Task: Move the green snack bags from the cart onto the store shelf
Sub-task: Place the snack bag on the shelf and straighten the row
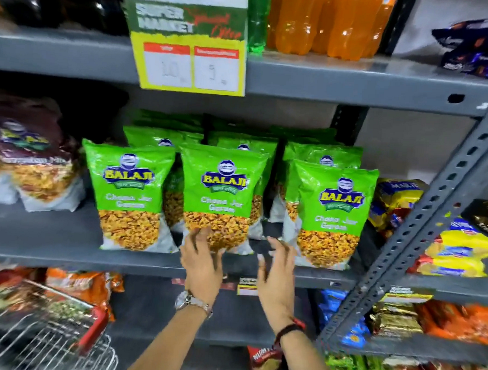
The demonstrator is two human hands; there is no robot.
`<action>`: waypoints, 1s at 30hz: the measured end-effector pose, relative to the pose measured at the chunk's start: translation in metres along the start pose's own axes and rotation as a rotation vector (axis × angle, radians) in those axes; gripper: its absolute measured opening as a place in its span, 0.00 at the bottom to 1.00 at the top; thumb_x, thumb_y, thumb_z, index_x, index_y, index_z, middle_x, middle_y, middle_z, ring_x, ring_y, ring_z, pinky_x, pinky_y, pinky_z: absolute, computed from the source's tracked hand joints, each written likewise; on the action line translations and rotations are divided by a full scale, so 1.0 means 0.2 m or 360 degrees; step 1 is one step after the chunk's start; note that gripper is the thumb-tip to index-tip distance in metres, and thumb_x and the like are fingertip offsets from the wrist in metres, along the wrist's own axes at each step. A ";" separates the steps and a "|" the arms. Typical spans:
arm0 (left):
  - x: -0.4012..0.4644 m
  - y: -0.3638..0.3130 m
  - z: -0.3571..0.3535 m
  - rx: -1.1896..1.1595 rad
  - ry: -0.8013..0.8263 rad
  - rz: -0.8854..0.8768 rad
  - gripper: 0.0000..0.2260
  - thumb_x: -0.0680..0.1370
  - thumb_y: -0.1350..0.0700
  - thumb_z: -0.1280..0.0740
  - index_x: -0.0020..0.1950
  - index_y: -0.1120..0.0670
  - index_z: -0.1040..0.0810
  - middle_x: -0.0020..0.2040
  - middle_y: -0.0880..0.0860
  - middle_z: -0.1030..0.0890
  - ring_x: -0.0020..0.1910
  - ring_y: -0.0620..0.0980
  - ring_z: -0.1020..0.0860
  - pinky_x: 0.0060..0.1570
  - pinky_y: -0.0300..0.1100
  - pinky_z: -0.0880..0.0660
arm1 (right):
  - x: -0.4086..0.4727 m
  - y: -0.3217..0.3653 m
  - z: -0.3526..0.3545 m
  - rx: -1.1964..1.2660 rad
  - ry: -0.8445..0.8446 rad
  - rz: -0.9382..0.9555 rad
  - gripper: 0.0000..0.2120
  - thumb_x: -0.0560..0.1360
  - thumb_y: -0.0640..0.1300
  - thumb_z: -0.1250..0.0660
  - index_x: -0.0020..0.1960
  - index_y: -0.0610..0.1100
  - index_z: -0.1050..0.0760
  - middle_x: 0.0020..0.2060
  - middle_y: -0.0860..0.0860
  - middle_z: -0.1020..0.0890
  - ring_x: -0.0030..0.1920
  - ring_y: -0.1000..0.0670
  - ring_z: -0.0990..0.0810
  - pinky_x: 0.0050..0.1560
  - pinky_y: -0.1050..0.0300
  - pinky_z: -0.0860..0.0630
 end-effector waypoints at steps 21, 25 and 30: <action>0.10 0.14 -0.08 -0.0331 0.0278 0.0152 0.25 0.73 0.65 0.34 0.68 0.59 0.38 0.62 0.66 0.28 0.61 0.64 0.29 0.58 0.53 0.31 | 0.14 -0.06 -0.13 0.0055 0.0298 -0.0399 0.28 0.73 0.39 0.33 0.68 0.38 0.40 0.66 0.40 0.30 0.65 0.42 0.31 0.61 0.52 0.31; 0.10 0.17 0.06 -0.0175 0.0203 0.0023 0.22 0.74 0.63 0.35 0.66 0.60 0.36 0.62 0.66 0.29 0.61 0.65 0.30 0.61 0.59 0.30 | -0.04 0.07 -0.12 0.0106 -0.0178 -0.0337 0.23 0.74 0.39 0.35 0.66 0.41 0.39 0.66 0.40 0.36 0.63 0.39 0.28 0.59 0.49 0.27; 0.17 0.32 0.37 0.0133 -0.0161 -0.0072 0.19 0.70 0.66 0.31 0.60 0.62 0.29 0.56 0.69 0.26 0.55 0.69 0.27 0.53 0.64 0.27 | -0.07 0.32 -0.37 0.0138 0.0157 0.0004 0.15 0.76 0.36 0.40 0.62 0.41 0.33 0.60 0.41 0.32 0.57 0.43 0.25 0.56 0.58 0.29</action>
Point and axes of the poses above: each hand's wrist, its own x-axis towards the middle knuckle, its own z-axis out of the back of the hand, y = z × x, the point moved 5 cm from there along x, towards the middle knuckle
